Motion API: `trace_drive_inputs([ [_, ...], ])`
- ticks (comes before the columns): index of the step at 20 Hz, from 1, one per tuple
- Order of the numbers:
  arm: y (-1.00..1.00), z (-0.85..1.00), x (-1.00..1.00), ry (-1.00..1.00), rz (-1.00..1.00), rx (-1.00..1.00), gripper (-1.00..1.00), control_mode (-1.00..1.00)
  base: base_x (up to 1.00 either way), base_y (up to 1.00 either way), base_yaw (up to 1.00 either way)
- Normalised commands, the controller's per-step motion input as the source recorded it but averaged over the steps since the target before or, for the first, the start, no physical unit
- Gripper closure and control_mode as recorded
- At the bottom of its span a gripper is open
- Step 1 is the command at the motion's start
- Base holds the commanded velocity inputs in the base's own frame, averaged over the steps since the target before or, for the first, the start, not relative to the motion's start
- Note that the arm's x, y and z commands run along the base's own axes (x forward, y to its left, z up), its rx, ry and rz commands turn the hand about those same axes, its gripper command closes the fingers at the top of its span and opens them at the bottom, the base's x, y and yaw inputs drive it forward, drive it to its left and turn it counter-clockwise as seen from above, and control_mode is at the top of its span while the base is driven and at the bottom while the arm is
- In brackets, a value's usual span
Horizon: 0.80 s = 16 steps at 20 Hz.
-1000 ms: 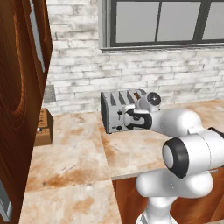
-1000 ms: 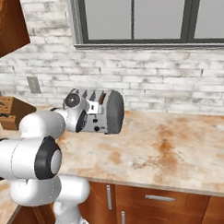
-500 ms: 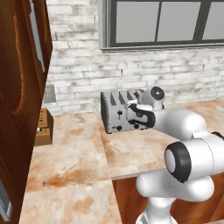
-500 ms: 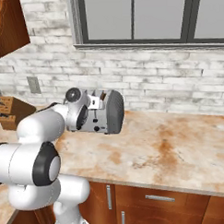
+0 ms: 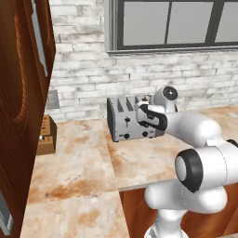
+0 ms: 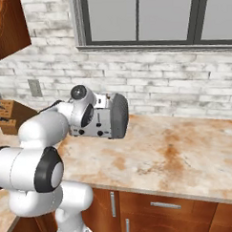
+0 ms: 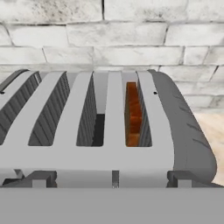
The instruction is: Start the toaster. Once the lever pops up, take the bread to the plate on the dining counter.
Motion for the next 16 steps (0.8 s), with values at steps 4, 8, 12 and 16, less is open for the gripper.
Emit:
trace_drive_inputs([
  [4,-0.11,0.00,0.11,0.00,0.00,0.00,-1.00,-1.00,0.00,0.00,0.00],
  [8,-0.13,0.00,0.15,0.00,0.00,0.00,-1.00,-1.00,0.00,0.00,0.00],
  [12,-0.15,0.00,0.15,0.00,0.00,0.00,-1.00,-1.00,0.00,0.00,0.00],
  [16,-0.13,0.00,0.16,0.00,0.00,0.00,-1.00,-1.00,0.00,0.00,0.00],
])
